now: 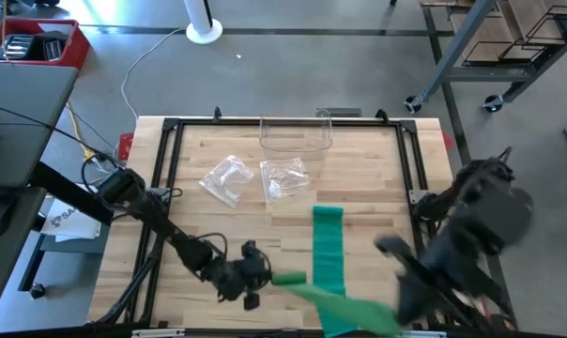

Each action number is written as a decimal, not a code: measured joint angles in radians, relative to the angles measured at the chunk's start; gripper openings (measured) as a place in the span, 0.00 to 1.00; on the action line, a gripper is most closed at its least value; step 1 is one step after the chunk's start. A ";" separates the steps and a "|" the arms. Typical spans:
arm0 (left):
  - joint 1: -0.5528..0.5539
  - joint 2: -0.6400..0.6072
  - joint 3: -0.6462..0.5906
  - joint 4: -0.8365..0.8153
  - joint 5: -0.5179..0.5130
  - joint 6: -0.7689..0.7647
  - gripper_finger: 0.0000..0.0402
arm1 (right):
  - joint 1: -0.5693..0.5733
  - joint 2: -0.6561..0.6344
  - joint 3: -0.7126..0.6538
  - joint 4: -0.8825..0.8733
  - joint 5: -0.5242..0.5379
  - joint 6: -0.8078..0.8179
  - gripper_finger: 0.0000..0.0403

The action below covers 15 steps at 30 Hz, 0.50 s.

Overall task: Roll bandage
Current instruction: Roll the green bandage

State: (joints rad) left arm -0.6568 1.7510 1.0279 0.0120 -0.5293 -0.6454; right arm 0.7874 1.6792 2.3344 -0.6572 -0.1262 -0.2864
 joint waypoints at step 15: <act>0.108 -0.069 0.000 -0.026 -0.143 0.020 0.00 | 0.253 0.262 0.000 0.187 0.004 -0.111 0.00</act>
State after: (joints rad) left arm -0.5491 1.6823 1.0279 -0.0141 -0.6721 -0.6249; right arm 1.0400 1.9417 2.3341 -0.4700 -0.1222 -0.3970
